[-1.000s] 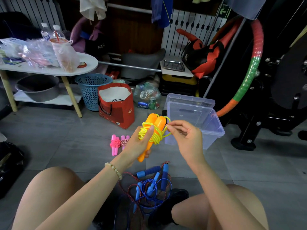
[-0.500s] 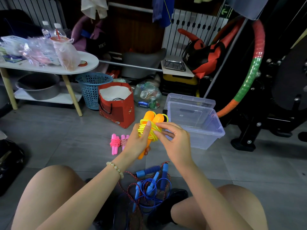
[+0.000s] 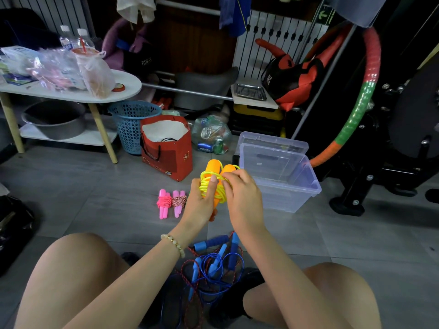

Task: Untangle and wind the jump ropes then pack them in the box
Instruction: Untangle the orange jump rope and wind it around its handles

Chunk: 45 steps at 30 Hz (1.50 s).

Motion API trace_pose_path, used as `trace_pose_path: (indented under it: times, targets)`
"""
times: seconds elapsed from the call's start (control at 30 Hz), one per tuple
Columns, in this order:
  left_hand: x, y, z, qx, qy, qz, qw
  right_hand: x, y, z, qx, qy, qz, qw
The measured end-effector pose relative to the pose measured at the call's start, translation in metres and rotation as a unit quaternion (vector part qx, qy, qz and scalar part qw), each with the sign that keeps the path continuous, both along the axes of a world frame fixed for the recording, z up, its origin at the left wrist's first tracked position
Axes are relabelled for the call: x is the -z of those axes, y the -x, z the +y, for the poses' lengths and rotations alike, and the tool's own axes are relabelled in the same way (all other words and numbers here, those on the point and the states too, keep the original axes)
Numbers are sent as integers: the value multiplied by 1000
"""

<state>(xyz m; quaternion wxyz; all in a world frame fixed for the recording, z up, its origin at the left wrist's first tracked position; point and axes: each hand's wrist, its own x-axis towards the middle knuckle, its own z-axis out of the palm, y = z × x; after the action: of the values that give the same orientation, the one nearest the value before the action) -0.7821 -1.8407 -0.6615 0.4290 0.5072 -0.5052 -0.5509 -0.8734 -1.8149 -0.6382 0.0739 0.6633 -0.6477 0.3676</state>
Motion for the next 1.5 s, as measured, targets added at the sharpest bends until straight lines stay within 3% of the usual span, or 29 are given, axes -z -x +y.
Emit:
trace_pose_path:
  times: [0.1, 0.27, 0.4, 0.47, 0.63, 0.83, 0.97, 1.1, 1.4, 1.5]
  targets:
    - [-4, -6, -5, 18, -11, -28, 999, -5, 2, 1, -35, -16, -11, 999]
    - [-6, -12, -7, 25, -10, -61, 998, -6, 12, 1, -100, -88, -160, 978]
    - [-4, -10, -7, 31, -53, -18, 998, -7, 13, 1, -140, -144, -334, 921]
    - [-1, -10, -6, 36, -58, -7, 998, -4, 16, 2, -139, -170, -374, 901]
    - [6, -10, -2, 46, -69, 5, 997, 4, 22, 5, -139, -171, -377, 900]
    - [6, -13, -3, 50, -38, -11, 998, 2, 28, 4, -158, -216, -430, 862]
    - [6, -9, -1, 25, -17, -11, 999, 1, 26, 3, -124, -227, -379, 888]
    - [7, 8, 1, -55, 0, 29, 998, 12, 9, 3, -36, -165, -316, 934]
    - [17, 8, 2, -83, 20, 40, 996, 32, 5, 3, 8, -143, -460, 876]
    - [17, 10, 1, -83, 22, 38, 996, 29, 4, 3, 26, -101, -391, 914]
